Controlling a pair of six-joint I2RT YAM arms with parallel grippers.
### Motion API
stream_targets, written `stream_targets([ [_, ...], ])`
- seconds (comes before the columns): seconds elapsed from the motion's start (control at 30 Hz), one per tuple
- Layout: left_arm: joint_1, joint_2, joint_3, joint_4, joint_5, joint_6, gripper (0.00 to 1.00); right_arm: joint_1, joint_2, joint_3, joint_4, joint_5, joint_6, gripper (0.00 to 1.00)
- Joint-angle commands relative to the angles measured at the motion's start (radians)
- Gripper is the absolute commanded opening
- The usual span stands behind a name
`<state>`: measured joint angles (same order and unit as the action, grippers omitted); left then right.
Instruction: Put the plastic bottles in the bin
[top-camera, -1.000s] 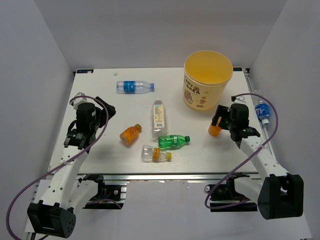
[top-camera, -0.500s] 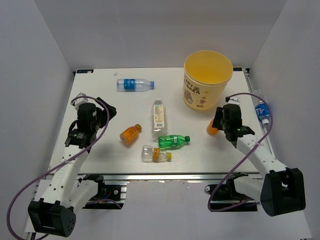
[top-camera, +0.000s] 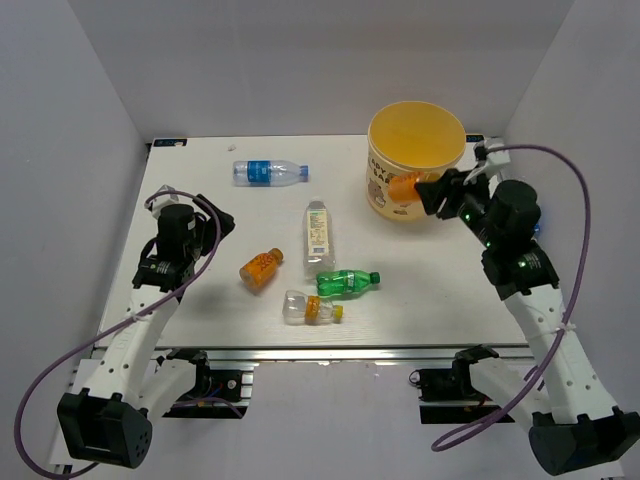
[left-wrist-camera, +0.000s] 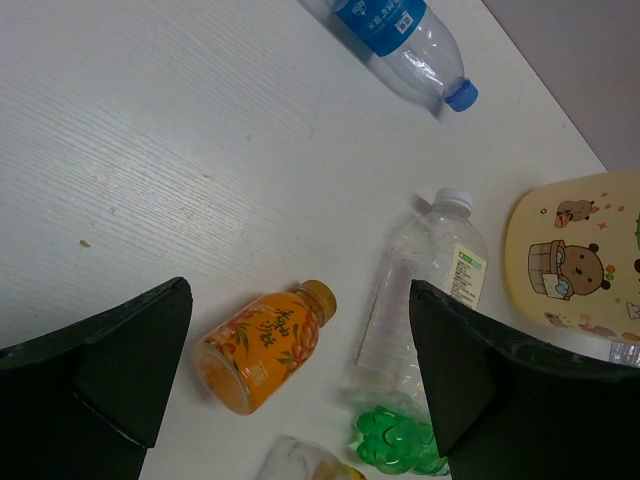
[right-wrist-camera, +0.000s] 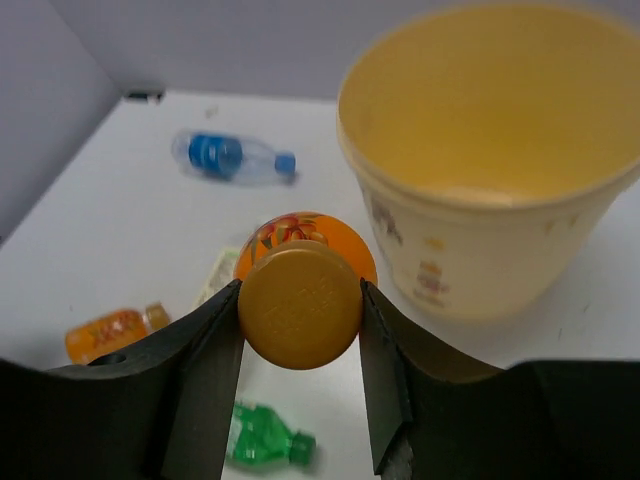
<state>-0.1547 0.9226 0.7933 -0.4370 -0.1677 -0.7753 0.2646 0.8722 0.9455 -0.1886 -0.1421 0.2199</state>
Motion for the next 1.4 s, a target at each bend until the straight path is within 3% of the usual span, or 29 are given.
stream_targets([
  [0.0, -0.002, 0.01, -0.002, 0.007, 0.011, -0.001, 0.98, 0.001, 0.056, 0.136, 0.115, 0.049, -0.027, 0.1],
  [0.17, -0.002, 0.021, 0.007, -0.028, -0.01, -0.002, 0.98, 0.001, 0.308, 0.367, 0.132, 0.231, -0.019, 0.11],
  [0.23, -0.002, 0.03, 0.017, -0.038, -0.009, -0.001, 0.98, -0.001, 0.418, 0.433, 0.11, 0.268, -0.024, 0.22],
  [0.27, 0.0, 0.033, 0.02, -0.042, -0.01, -0.001, 0.98, 0.001, 0.451, 0.484, 0.101, 0.282, -0.027, 0.4],
  [0.33, -0.002, 0.036, 0.021, -0.045, -0.01, 0.002, 0.98, -0.001, 0.516, 0.522, 0.071, 0.306, -0.028, 0.62],
  [0.37, 0.0, 0.036, 0.021, -0.046, -0.012, 0.002, 0.98, 0.001, 0.53, 0.55, 0.06, 0.309, -0.031, 0.79],
  [0.43, -0.002, 0.035, 0.023, -0.048, -0.015, 0.004, 0.98, 0.001, 0.541, 0.558, 0.037, 0.271, -0.05, 0.89],
  [0.67, -0.002, 0.056, 0.027, -0.043, -0.012, 0.007, 0.98, 0.001, 0.462, 0.497, 0.035, 0.158, -0.089, 0.89],
  [0.73, -0.002, 0.065, 0.03, -0.043, -0.004, 0.007, 0.98, 0.005, 0.409, 0.452, 0.041, 0.037, -0.14, 0.89],
  [0.83, -0.002, 0.073, 0.027, -0.04, 0.002, 0.008, 0.98, 0.05, 0.338, 0.38, 0.034, -0.085, -0.25, 0.89],
  [1.0, -0.002, 0.084, 0.029, -0.037, 0.026, 0.005, 0.98, 0.232, 0.289, 0.277, -0.113, -0.237, -0.456, 0.89],
  [1.17, 0.0, 0.087, 0.037, -0.058, 0.04, 0.005, 0.98, 0.451, 0.382, 0.156, -0.238, -0.153, -0.651, 0.89],
  [1.27, -0.002, 0.078, 0.035, -0.078, 0.037, 0.005, 0.98, 0.504, 0.47, 0.122, -0.249, -0.131, -0.607, 0.89],
  [1.37, 0.0, 0.076, 0.032, -0.092, 0.016, 0.005, 0.98, 0.531, 0.531, 0.028, -0.14, -0.079, -0.551, 0.89],
])
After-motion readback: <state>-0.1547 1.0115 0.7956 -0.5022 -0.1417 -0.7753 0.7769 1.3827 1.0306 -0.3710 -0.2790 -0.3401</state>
